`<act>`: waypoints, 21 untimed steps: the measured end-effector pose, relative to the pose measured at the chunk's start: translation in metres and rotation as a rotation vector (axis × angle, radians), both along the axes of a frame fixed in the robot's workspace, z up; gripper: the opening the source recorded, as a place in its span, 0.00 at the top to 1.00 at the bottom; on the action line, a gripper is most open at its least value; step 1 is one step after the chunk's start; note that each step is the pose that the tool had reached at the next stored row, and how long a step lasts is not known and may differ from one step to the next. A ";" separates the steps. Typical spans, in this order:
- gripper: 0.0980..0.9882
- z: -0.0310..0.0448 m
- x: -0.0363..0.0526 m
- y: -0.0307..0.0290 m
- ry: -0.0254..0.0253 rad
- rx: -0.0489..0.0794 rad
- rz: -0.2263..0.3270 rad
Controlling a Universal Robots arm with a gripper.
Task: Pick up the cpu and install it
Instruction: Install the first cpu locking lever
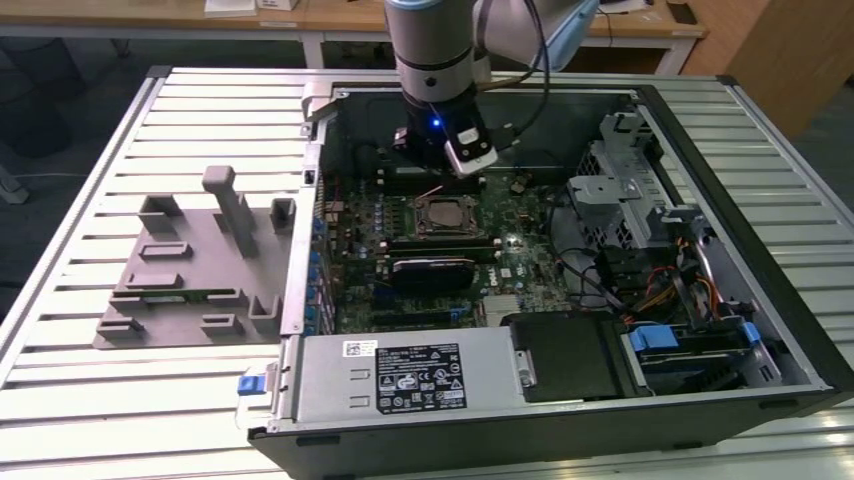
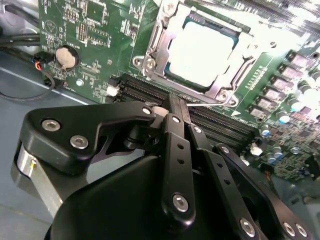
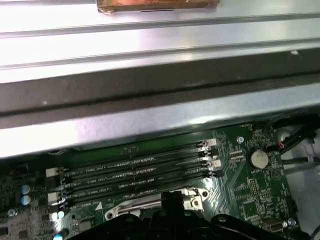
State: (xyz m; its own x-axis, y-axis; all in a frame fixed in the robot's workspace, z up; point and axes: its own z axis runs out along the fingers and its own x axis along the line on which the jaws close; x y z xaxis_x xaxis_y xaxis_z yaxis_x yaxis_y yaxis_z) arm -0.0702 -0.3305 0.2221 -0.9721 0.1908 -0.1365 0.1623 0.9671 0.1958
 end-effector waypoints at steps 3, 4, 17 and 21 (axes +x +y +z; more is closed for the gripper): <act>0.99 -0.0020 0.0000 0.0041 -0.0001 0.000 0.000; 0.99 -0.0025 0.0000 0.0055 -0.0001 0.000 0.000; 0.99 -0.0141 -0.0013 0.0089 -0.0121 -0.005 -0.031; 0.99 -0.0165 -0.0012 0.0095 -0.0121 -0.006 -0.085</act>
